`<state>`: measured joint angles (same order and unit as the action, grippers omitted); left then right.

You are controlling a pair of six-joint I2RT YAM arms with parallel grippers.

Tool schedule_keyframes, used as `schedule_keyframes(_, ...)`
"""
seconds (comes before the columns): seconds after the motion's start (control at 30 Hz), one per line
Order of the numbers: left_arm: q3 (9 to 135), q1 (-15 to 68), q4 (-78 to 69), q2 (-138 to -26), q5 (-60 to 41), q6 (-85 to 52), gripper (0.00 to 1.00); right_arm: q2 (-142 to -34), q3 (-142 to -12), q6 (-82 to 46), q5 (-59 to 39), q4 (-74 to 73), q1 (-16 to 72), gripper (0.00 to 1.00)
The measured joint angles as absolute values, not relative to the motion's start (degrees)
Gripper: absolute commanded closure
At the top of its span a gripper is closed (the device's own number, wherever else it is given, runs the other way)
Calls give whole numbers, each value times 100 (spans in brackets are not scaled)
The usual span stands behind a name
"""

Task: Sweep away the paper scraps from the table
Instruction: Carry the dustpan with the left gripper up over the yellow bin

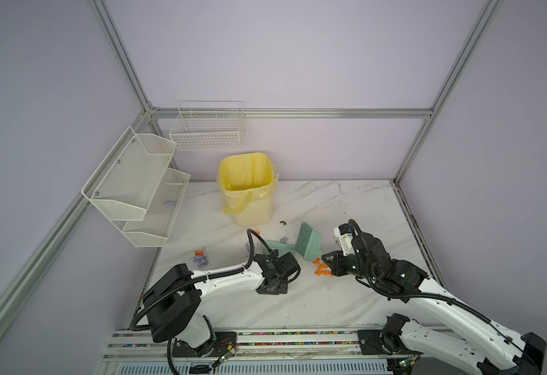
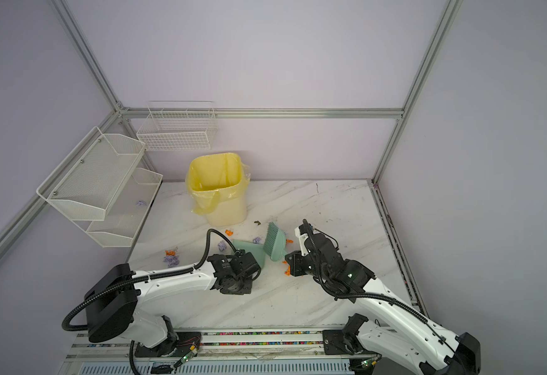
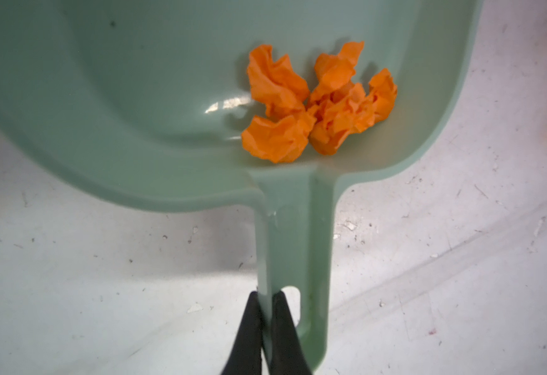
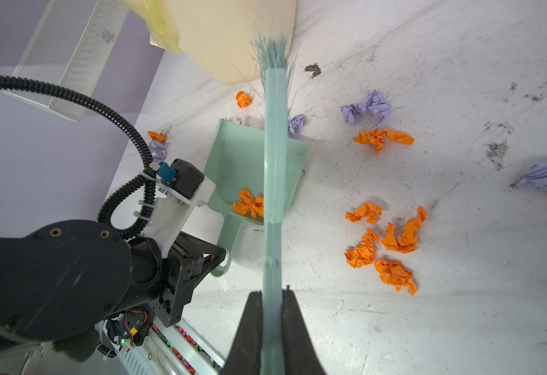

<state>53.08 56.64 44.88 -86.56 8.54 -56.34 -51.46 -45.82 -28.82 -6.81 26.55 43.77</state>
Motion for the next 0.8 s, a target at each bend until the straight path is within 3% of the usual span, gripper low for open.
schedule_keyframes(0.47,5913,5435,4816,-8333,386,-5406,100,-5603,-5728,-2486,-78,2987,4219,100)
schedule_keyframes(0.8,6770,4722,4936,-8005,10,-4998,100,-6173,-6322,-1955,161,2982,3133,100)
